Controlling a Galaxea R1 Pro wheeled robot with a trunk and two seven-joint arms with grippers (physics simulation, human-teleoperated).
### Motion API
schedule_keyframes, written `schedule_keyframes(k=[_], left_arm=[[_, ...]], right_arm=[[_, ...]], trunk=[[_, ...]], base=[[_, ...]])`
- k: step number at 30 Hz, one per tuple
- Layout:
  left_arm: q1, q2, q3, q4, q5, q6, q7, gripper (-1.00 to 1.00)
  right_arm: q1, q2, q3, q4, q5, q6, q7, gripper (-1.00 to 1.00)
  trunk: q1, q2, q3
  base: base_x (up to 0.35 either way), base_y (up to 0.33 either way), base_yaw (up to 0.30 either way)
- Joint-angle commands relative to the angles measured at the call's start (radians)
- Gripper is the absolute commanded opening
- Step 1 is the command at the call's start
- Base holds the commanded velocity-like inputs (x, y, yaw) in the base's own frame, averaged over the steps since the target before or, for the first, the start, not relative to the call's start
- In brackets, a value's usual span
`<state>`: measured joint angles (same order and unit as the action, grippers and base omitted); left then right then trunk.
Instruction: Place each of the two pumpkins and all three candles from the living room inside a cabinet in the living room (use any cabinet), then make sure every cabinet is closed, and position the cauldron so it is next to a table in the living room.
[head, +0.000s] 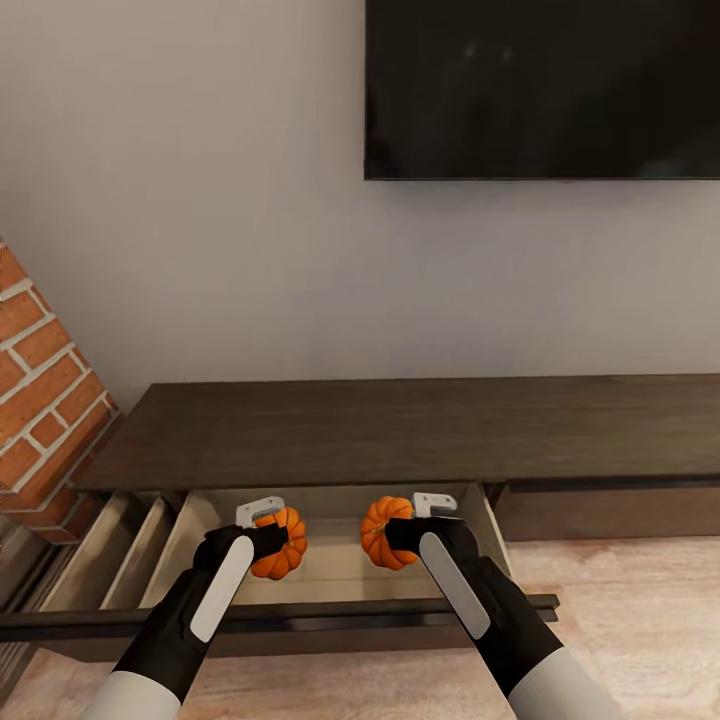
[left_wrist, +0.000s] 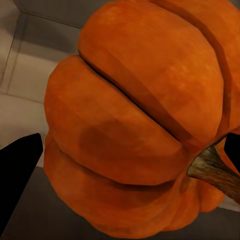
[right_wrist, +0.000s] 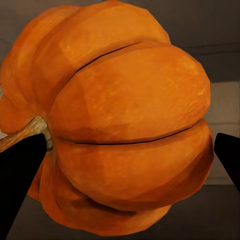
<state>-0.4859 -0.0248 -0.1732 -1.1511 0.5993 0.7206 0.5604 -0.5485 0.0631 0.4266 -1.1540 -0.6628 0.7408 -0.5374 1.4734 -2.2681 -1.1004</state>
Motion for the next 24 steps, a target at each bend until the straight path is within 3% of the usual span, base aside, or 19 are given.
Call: schedule_keyframes(k=[1,9,24], left_arm=[[0.000,0.000,-0.001,-0.001,0.011,0.000,0.010,-1.00],[-0.001,0.000,-0.002,-0.002,0.011,0.000,0.010,-1.00],[0.000,-0.001,-0.008,-0.001,0.010,-0.001,0.010,-1.00]], right_arm=[[-0.001,0.000,0.001,-0.001,-0.009,0.001,-0.010,-1.00],[-0.001,0.000,0.001,0.000,-0.009,0.002,-0.010,-1.00],[-0.001,0.000,0.001,-0.001,-0.008,0.002,-0.010,-1.00]], trunk=[[0.000,0.000,-0.001],[0.000,0.000,-0.001],[0.057,-0.105,-0.048]], base=[[0.001,0.036,0.000],[0.000,0.008,0.000],[0.000,0.000,0.000]])
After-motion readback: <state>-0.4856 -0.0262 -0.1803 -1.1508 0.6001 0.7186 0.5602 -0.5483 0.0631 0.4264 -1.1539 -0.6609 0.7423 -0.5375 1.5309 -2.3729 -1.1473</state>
